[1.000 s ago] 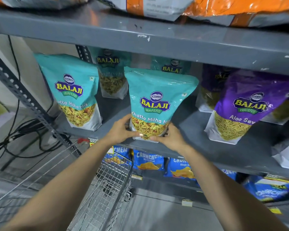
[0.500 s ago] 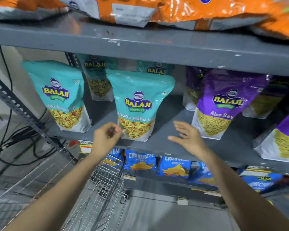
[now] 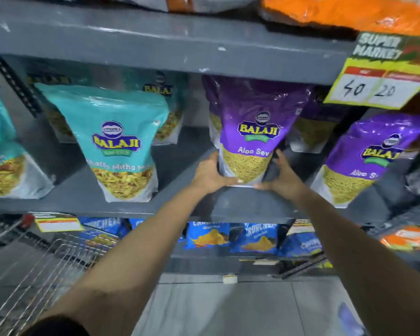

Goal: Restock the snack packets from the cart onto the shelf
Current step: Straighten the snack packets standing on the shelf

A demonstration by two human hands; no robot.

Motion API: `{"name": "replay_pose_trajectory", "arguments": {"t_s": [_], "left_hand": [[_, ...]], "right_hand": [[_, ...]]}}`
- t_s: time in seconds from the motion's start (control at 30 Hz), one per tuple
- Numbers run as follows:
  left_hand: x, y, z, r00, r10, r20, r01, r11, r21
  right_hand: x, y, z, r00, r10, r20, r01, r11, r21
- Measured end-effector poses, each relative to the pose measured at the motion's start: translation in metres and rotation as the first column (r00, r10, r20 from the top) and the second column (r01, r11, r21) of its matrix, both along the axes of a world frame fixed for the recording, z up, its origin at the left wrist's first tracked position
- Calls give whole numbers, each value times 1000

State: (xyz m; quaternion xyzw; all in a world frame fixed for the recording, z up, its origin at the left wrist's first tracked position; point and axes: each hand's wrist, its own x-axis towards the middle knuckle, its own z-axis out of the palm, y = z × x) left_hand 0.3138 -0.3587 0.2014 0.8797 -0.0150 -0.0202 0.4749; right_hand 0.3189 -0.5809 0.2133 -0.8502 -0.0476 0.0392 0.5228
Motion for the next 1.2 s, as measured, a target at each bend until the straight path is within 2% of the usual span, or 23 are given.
{"name": "replay_pose_trajectory", "arguments": {"t_s": [0.07,0.2,0.4,0.6,0.7,0.73,0.8,0.87,0.93,1.07,1.13,1.2], "left_hand": [[11,-3,-6,999,-25,-47,22,997,-70],[-1,1,-14,998,51,-32,-55,988,-143],[-38,3,-11,997,76,-6,-76,982,-173],[-50,3,-7,995,96,19,-93,987,-129],[-49,5,-1,997,41,-65,-51,987,-152],[-48,6,6,995,40,-86,-56,981,-186],[-44,9,29,992,91,-92,-119,918,-378],[-35,13,63,985,171,10,-137,818,-558],[-25,18,97,970,211,119,-97,787,-609],[-11,15,128,935,231,269,-6,769,-639],[-11,14,124,932,238,274,-2,760,-650],[-16,14,110,947,219,236,-10,753,-658]], "right_hand": [[9,3,-3,997,72,-22,-72,997,12],[4,4,-16,998,40,-48,-39,999,21],[-30,9,-21,997,66,-48,-64,997,44],[-38,10,-19,990,86,-112,-77,994,77],[-39,7,-8,979,118,-168,-104,990,93],[-37,5,-2,977,124,-173,-104,988,117],[-31,-3,17,980,72,-185,-21,964,266],[-22,-8,46,987,18,-158,51,905,423],[-9,-9,78,993,-49,-104,97,836,540],[10,0,112,961,-272,-50,248,766,593],[10,0,109,959,-280,-45,252,768,589],[4,-2,93,978,-199,-59,199,811,550]]}}
